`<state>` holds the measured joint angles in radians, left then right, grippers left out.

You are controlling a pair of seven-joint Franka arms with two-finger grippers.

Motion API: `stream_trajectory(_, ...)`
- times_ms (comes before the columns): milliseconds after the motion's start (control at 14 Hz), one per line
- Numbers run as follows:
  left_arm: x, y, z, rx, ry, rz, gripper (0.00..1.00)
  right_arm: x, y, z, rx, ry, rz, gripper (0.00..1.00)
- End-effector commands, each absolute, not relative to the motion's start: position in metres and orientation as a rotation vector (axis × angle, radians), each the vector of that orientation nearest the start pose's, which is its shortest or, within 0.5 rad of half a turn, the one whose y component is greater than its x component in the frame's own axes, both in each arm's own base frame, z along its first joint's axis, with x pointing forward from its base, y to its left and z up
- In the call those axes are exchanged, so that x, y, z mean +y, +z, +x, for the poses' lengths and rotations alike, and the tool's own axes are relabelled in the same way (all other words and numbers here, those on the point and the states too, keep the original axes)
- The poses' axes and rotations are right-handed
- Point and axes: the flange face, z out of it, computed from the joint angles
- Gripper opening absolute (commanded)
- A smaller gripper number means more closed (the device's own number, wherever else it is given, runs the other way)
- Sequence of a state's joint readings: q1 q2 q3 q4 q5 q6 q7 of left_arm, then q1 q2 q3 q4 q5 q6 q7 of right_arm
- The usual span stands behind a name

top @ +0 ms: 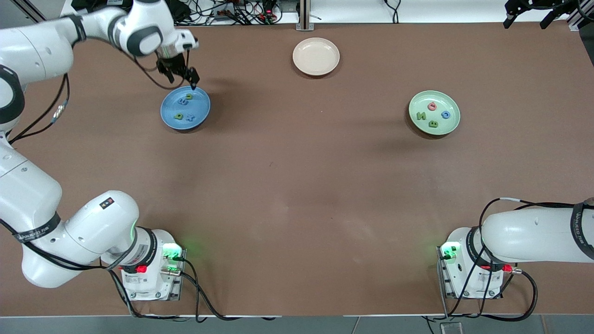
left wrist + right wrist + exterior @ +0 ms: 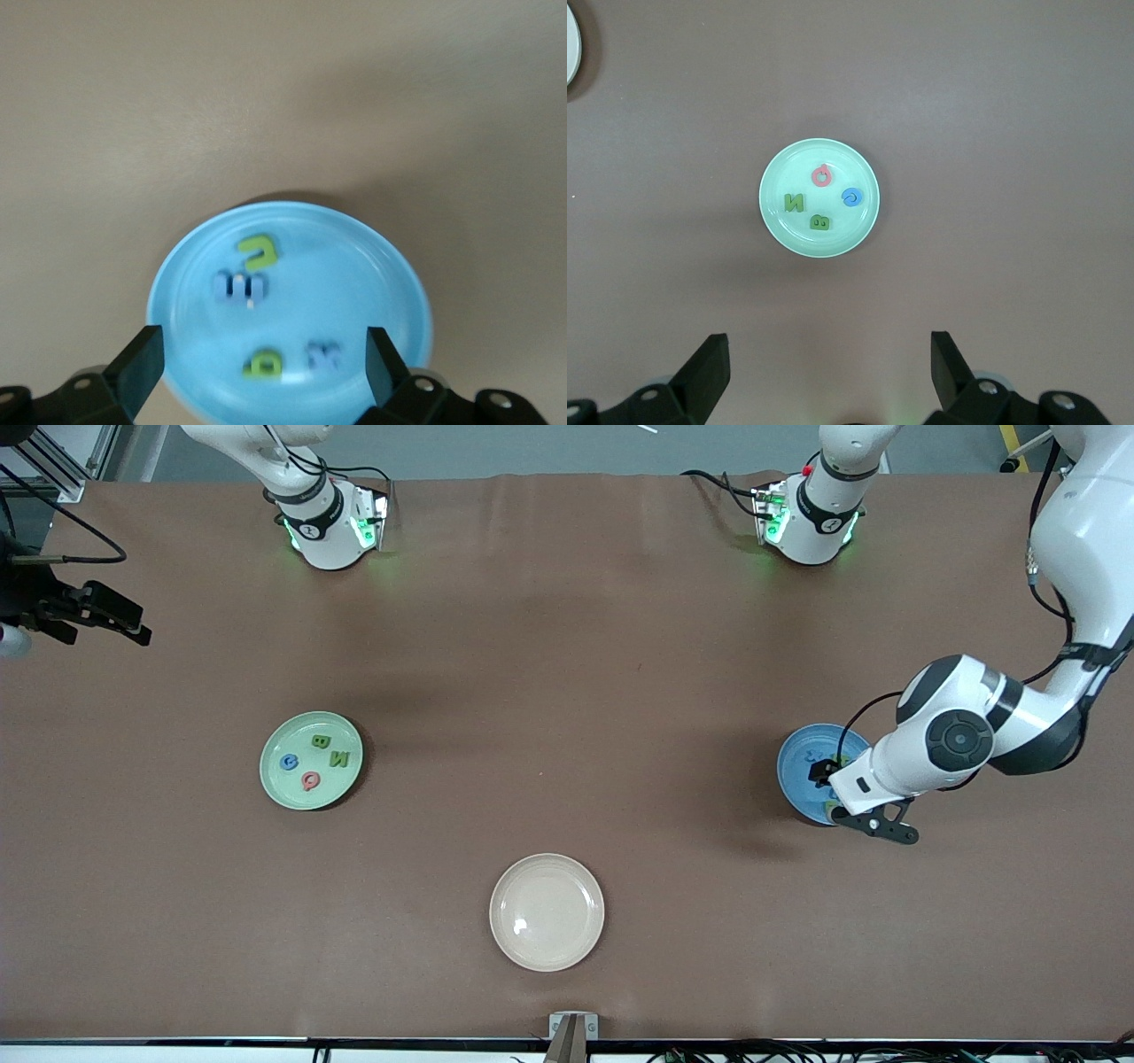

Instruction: Sort upper and lower case letters into plates

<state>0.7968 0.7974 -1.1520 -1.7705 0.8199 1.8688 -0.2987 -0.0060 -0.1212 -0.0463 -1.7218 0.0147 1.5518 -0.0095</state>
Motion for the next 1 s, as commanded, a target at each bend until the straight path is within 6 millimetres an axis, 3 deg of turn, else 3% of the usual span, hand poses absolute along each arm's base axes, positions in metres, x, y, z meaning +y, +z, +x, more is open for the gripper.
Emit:
stream_trajectory(0,-0.081,0.378,0.629,0.442,0.204,-3.050,1.00,-0.025,0.617,0.504,0.083,0.071,-3.107,1.00)
stream_trajectory(143,-0.087,0.411,0.630,0.439,0.165,-3.088,1.00,-0.025,0.617,0.504,0.080,0.073,-3.107,1.00)
stream_trajectory(430,-0.091,0.437,0.629,0.440,0.132,-3.084,1.00,-0.025,0.617,0.504,0.083,0.073,-3.107,1.00)
stream_trajectory(502,-0.106,0.457,0.625,0.440,0.104,-3.073,1.00,-0.024,0.616,0.505,0.078,0.068,-3.108,1.00)
stream_trajectory(717,-0.118,0.471,0.639,0.363,0.157,-3.126,1.00,-0.026,0.616,0.505,0.085,0.070,-3.107,1.00)
stream_trajectory(932,-0.103,0.476,0.655,0.360,0.195,-3.149,1.00,-0.026,0.618,0.501,0.094,0.087,-3.105,1.00)
